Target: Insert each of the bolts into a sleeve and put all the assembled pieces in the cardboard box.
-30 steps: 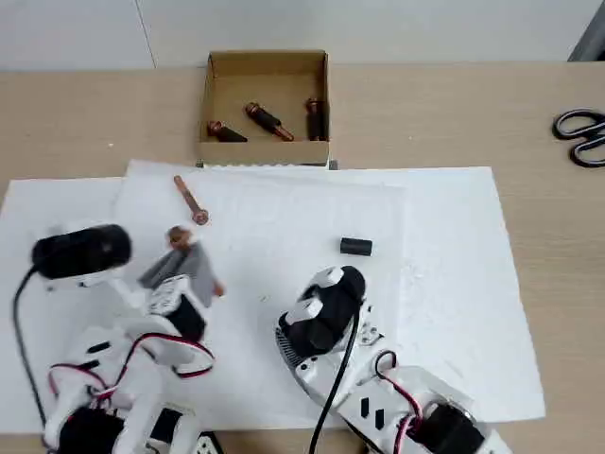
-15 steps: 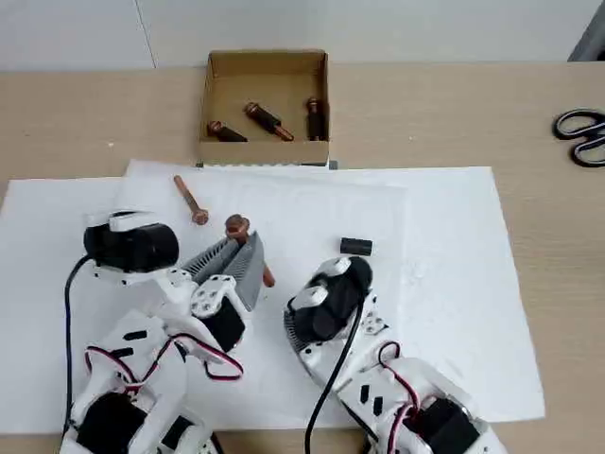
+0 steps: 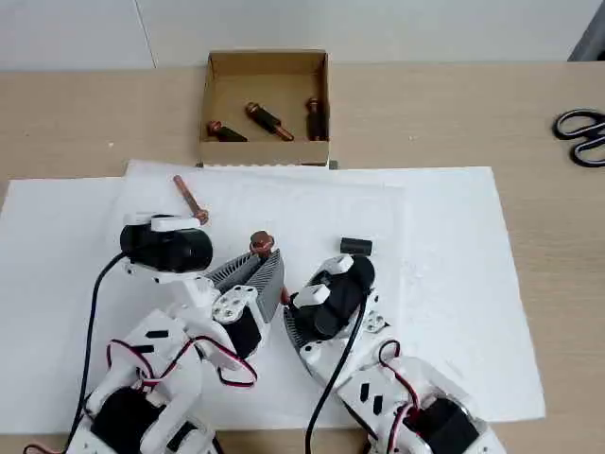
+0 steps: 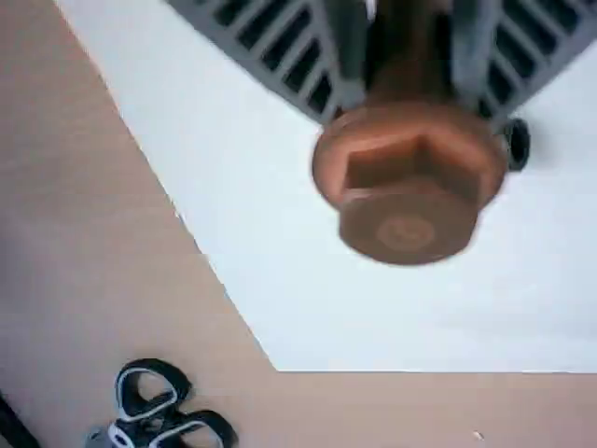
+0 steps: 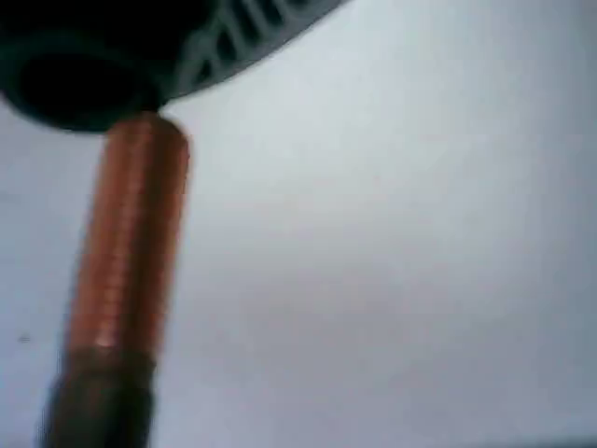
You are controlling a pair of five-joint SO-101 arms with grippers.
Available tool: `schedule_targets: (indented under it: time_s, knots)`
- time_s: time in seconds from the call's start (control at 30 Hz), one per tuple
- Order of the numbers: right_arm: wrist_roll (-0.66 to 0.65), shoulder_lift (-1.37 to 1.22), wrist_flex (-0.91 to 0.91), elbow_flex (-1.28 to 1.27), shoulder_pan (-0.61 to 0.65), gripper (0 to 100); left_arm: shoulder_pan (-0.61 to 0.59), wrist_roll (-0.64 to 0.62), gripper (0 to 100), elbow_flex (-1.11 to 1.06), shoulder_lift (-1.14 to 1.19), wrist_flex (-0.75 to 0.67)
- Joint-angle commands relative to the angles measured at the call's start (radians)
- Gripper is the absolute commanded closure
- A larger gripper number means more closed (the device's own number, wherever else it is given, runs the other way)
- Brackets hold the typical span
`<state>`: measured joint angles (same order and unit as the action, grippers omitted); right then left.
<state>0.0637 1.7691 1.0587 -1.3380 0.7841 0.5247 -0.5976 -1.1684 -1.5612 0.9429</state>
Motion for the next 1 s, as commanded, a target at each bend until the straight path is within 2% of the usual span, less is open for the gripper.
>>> schedule_targets:
  time_s: [0.0,0.63,0.97]
  knots:
    - [-0.011,0.012,-0.038,0.009,-0.004,99.6,0.014,-0.006,99,0.004,-0.006,-0.020]
    - [-0.008,0.012,-0.042,0.005,0.045,99.6,0.014,-0.034,99,-0.007,-0.003,-0.069]
    - [-0.008,0.012,-0.042,0.005,0.042,99.6,0.032,-0.034,99,0.001,-0.006,0.054]
